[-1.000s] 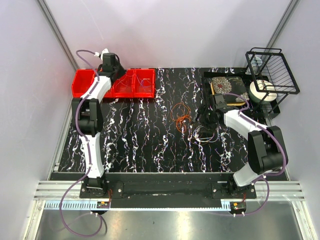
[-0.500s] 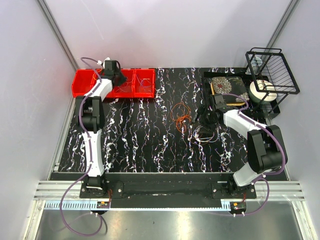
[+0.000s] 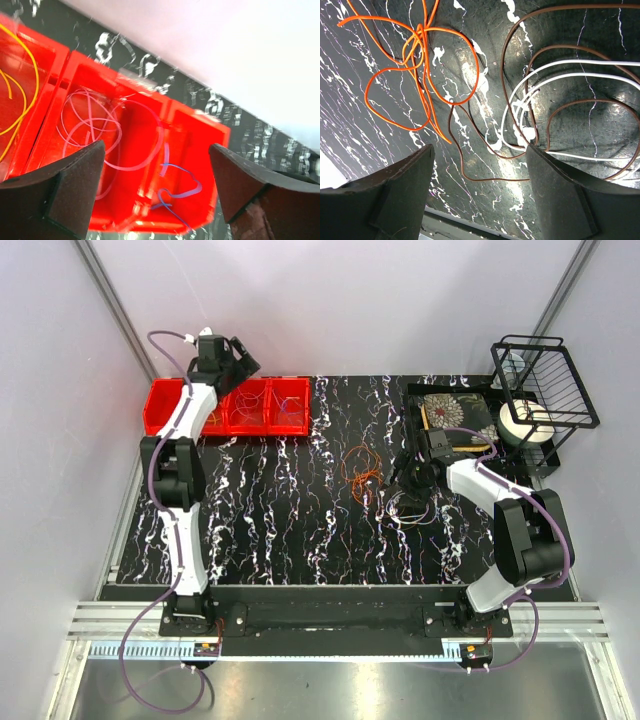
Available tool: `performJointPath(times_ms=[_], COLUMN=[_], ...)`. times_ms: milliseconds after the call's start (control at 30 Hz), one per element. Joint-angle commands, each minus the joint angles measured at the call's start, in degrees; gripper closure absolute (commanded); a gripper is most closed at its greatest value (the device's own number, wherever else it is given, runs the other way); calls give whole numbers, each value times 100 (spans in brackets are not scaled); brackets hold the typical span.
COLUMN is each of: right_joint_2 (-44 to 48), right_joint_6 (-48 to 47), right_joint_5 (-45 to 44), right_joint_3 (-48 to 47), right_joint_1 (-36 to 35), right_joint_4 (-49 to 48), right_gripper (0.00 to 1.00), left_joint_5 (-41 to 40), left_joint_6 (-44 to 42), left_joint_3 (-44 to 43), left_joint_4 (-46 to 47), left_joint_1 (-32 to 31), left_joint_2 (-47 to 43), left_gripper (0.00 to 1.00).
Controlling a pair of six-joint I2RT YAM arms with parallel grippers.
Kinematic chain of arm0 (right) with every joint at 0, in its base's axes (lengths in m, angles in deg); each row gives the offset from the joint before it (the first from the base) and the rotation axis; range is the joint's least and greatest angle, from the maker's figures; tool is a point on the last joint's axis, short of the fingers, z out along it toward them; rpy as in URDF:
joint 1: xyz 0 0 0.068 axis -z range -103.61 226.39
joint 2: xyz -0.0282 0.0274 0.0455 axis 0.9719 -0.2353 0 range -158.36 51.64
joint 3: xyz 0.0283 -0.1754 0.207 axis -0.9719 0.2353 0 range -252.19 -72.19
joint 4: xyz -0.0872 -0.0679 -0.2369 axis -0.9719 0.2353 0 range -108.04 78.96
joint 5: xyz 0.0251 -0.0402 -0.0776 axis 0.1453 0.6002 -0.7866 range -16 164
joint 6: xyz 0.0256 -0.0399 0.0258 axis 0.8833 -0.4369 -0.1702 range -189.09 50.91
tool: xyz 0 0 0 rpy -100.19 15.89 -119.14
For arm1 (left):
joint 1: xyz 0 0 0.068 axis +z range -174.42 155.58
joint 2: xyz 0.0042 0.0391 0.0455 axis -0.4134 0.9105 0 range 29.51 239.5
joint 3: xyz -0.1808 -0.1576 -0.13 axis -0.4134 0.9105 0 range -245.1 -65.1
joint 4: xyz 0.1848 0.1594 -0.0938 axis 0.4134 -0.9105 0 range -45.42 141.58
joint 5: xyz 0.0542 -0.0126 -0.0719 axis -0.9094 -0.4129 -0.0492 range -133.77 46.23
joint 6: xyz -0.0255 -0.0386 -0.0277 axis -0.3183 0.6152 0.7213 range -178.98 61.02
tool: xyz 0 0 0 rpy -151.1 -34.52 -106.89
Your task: Untangle the cables
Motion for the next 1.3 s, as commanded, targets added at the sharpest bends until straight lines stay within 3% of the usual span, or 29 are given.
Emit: performJointPath(times_ms=[0, 200, 633, 833, 900, 967, 1033, 1267], right_joint_2=[-49, -14, -357, -497, -629, -743, -901, -928], right_joint_6=[-68, -86, -103, -103, -86, -112, -138, -112], right_joint_5=[152, 196, 459, 389, 389, 442, 346, 151], right_joint_3=[-155, -208, -331, -463, -550, -638, -875, -2149], right_joint_1=[15, 7, -160, -345, -441, -547, -766, -1829], right_joint_4=[-102, -102, -199, -260, -296, -261, -77, 565], right_gripper=[21, 22, 31, 34, 39, 61, 98, 100], left_joint_5=[8, -317, -344, -353, -353, -344, -344, -774], left_joint_6=[-266, -582, -864, -837, -855, -907, -969, -1373], left_joint_3=[-168, 296, 3961, 5332, 5692, 5834, 6001, 6204], left_joint_4=[-97, -775, -661, -635, -731, -976, -1144, -2057], left_joint_1=[-77, -156, -490, -824, -842, -842, -842, -833], left_joint_2=[-1111, -2006, -4293, -5365, -5682, -5962, -6165, -7421], left_gripper=[10, 9, 24, 25, 25, 25, 25, 24])
